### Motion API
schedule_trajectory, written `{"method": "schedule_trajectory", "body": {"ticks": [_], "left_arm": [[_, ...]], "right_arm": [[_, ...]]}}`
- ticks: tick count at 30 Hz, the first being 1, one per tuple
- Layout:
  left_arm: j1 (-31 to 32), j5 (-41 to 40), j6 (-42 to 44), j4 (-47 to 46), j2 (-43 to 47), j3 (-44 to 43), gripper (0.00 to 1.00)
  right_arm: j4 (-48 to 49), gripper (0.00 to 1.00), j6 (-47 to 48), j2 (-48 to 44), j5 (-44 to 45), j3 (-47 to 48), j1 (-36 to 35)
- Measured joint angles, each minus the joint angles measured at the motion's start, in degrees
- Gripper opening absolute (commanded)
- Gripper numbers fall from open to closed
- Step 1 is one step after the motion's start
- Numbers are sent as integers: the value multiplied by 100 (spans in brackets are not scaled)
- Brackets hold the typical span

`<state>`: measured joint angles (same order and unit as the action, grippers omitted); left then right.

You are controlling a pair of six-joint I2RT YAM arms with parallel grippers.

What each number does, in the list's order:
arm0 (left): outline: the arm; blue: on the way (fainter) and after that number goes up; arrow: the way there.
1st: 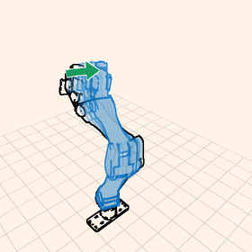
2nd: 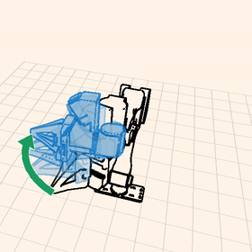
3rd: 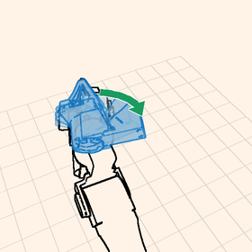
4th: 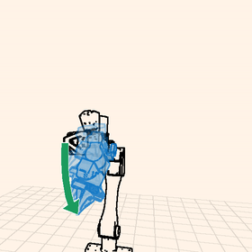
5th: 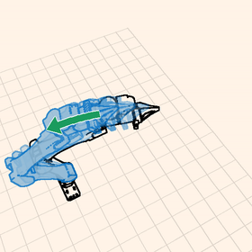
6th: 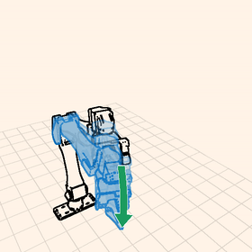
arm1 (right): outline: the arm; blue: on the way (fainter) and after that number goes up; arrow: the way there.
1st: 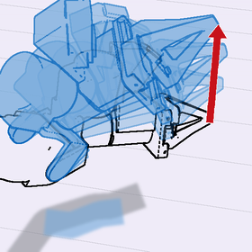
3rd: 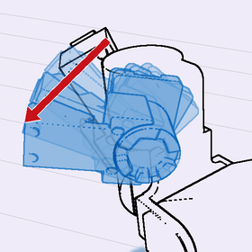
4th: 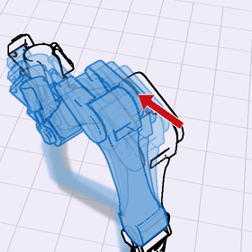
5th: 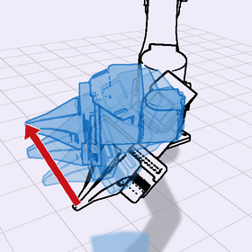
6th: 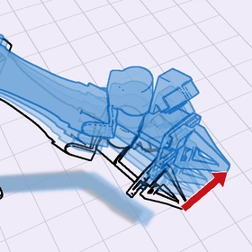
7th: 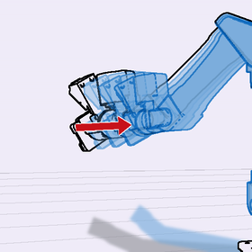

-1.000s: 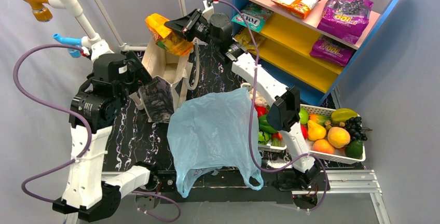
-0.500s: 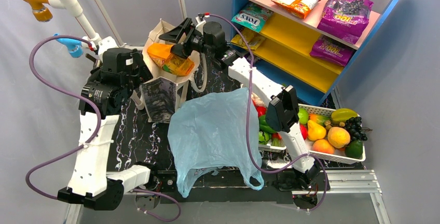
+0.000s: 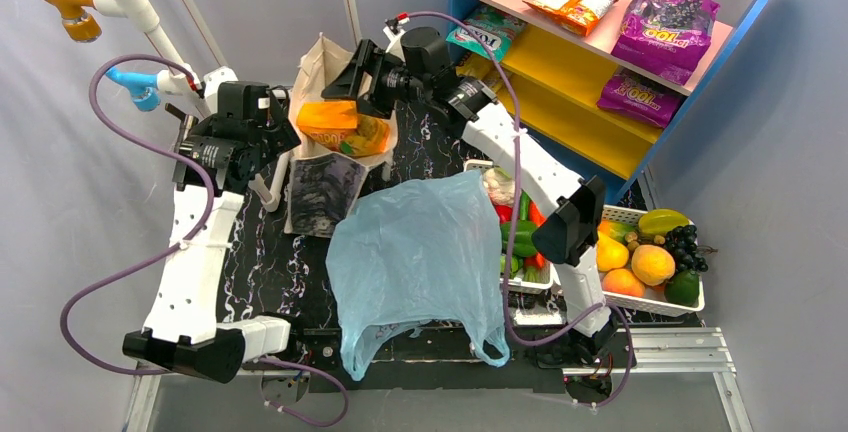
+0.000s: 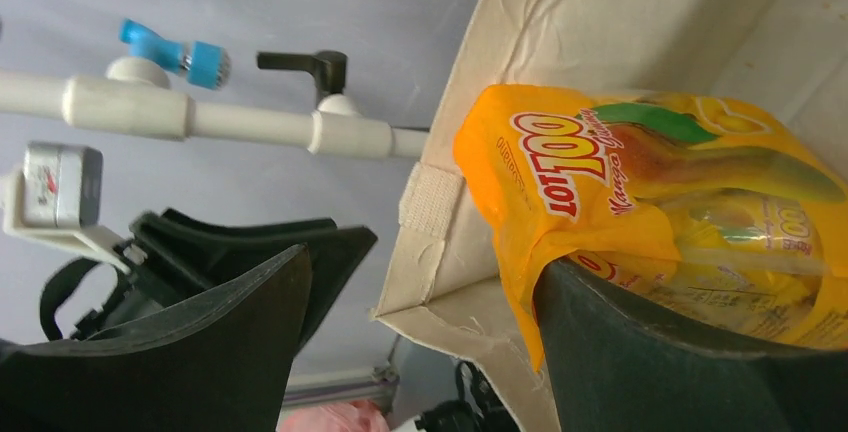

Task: Place the food into the grocery bag and tie it

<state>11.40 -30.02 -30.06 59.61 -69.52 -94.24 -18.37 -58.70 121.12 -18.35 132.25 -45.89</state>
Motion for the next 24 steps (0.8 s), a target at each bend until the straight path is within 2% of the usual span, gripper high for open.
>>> {"method": "schedule_trajectory", "body": {"ticks": [7, 9, 12, 14, 15, 16, 21, 23, 24], "left_arm": [[-37, 170, -269, -48, -109, 46, 98], [-42, 435, -267, -264, -79, 240, 98], [-50, 1252, -197, -1102, 127, 927, 93], [-74, 1484, -160, -1384, 149, 1132, 78], [-79, 1764, -81, -1698, 146, 1296, 93], [-79, 1777, -83, -1722, 136, 1364, 98], [-72, 1803, -90, -1672, 105, 933, 95], [-74, 1733, -153, -1668, 109, 898, 90], [-76, 1707, -186, -1639, 109, 916, 85]], "right_arm": [[-1497, 89, 1069, -389, 59, 20, -33], [-1582, 89, 1196, -380, 0, 44, -26], [-1582, 90, 1237, -315, -319, 190, -33], [-1572, 90, 1239, -260, -514, 190, -35], [-1569, 91, 1241, -238, -597, 190, -35], [-1499, 91, 1266, -225, -699, 190, -35], [-1287, 91, 1386, -225, -876, -7, -50], [-1292, 92, 1399, -221, -887, -9, -59], [-1281, 92, 1405, -221, -892, -9, -63]]}}
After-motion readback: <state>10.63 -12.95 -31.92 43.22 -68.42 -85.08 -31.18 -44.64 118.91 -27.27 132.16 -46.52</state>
